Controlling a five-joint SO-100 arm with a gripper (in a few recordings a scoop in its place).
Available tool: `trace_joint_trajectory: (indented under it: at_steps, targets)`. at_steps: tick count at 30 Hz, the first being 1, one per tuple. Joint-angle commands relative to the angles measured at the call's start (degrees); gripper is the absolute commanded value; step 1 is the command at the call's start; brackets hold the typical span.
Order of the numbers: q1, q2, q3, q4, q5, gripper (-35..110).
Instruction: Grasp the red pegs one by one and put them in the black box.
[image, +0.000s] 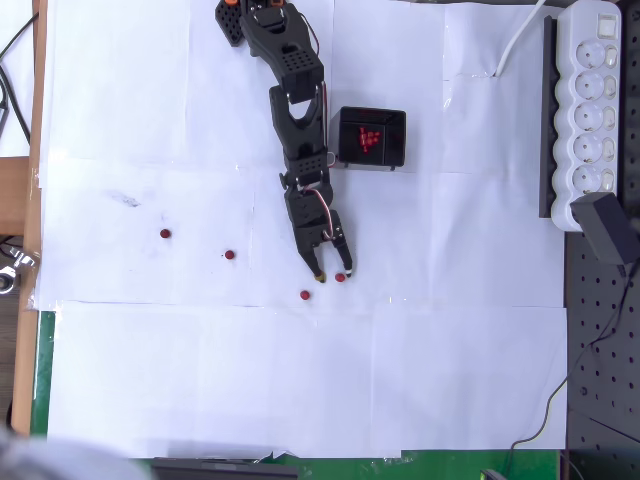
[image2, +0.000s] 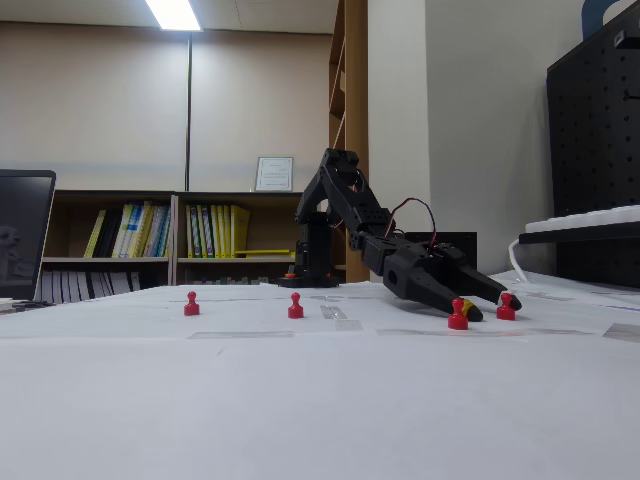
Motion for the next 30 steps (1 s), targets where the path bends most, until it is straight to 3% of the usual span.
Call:
trace_joint_trajectory:
  at_steps: [1, 22, 30]
  targets:
    - [-1.6, 1.1, 2.8, 1.1, -0.8, 17]
    - [-1.4, -0.2, 3.1, 5.6, -1.0, 6]
    - [-1.2, -5.4, 3.1, 16.3, -5.0, 0]
